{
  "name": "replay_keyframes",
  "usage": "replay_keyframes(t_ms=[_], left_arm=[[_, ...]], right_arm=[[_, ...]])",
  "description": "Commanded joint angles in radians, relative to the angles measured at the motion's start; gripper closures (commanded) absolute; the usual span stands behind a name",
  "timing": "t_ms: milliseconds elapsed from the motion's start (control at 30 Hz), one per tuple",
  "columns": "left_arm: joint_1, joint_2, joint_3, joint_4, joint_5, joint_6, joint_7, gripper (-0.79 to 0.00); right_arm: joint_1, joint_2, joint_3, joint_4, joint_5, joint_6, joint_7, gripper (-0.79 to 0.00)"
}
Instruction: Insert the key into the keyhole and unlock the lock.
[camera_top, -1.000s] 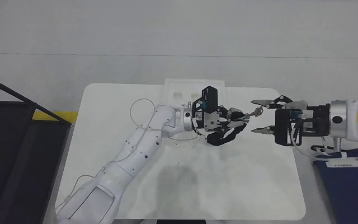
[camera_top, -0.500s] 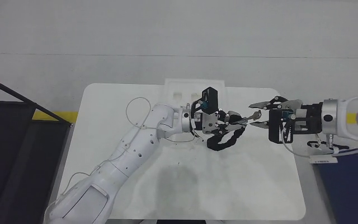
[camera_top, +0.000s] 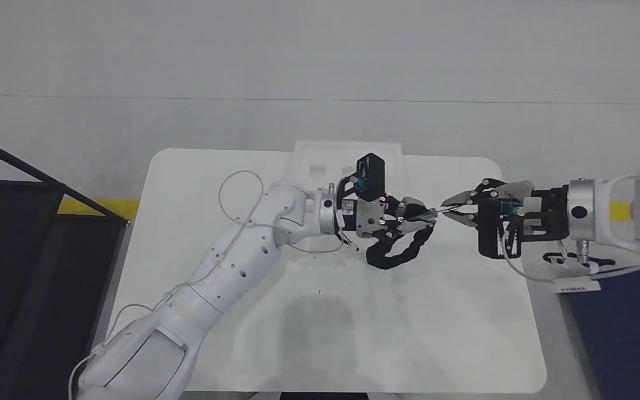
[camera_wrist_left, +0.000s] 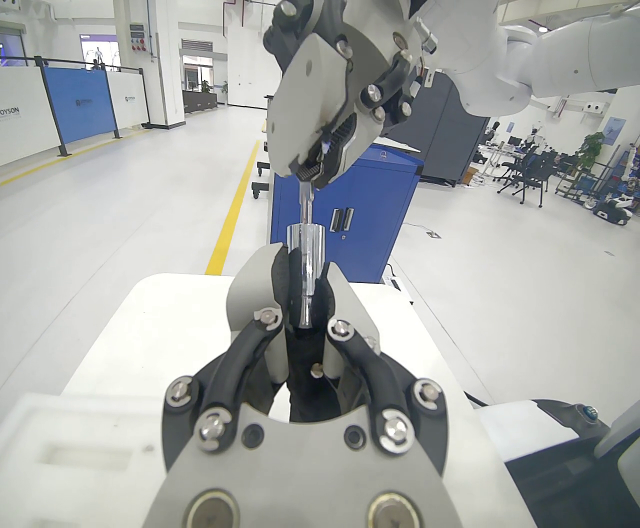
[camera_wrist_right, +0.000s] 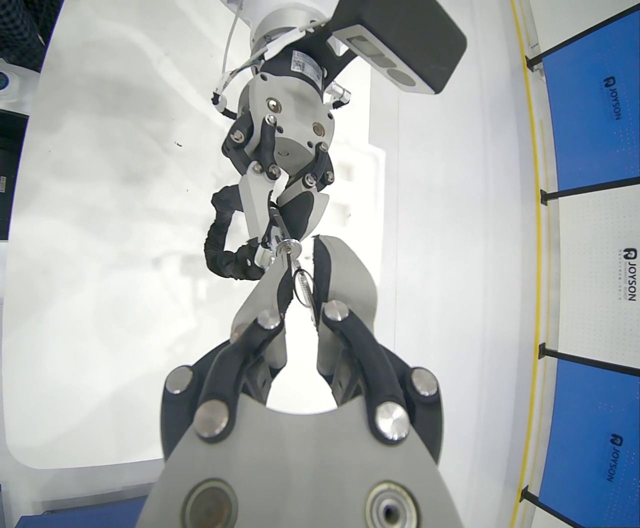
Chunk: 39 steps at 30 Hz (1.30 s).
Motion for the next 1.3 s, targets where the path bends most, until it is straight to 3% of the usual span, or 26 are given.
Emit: replay_keyframes(t_ms=[0,167,300,567,600,633,667,933,1267], left_arm=[[-0.003,0.003,0.004,0.000,-0.004,0.000,0.000,0.000],[-0.008,0.009,0.026,-0.003,-0.026,0.000,-0.013,0.000],[-0.010,0.015,0.042,-0.002,-0.046,0.000,-0.027,0.000],[-0.005,0.025,0.057,-0.003,-0.067,0.000,-0.035,0.000],[-0.004,0.026,0.057,-0.001,-0.067,0.000,-0.039,0.000],[-0.004,0.028,0.056,0.001,-0.066,0.000,-0.045,0.000],[-0.004,0.030,0.055,0.003,-0.063,0.000,-0.052,0.000],[0.008,0.058,0.002,0.005,-0.019,0.014,-0.155,0.000],[0.065,0.094,-0.039,-0.042,0.046,0.128,-0.423,0.000]], right_arm=[[0.005,0.002,-0.015,0.011,0.024,0.000,-0.008,0.000],[0.015,0.008,-0.055,0.036,0.165,0.000,0.038,0.000],[0.024,0.013,-0.080,0.058,0.330,0.003,0.156,0.000],[0.037,0.020,-0.111,0.042,0.590,0.122,0.388,0.000],[0.038,0.020,-0.111,0.039,0.609,0.136,0.403,-0.203],[0.038,0.020,-0.110,0.039,0.628,0.149,0.410,-0.739],[0.036,0.020,-0.109,0.042,0.652,0.160,0.412,-0.785],[0.000,0.028,-0.070,0.082,0.835,0.219,0.360,-0.785],[-0.095,0.057,0.027,0.095,0.881,0.316,0.271,-0.785]])
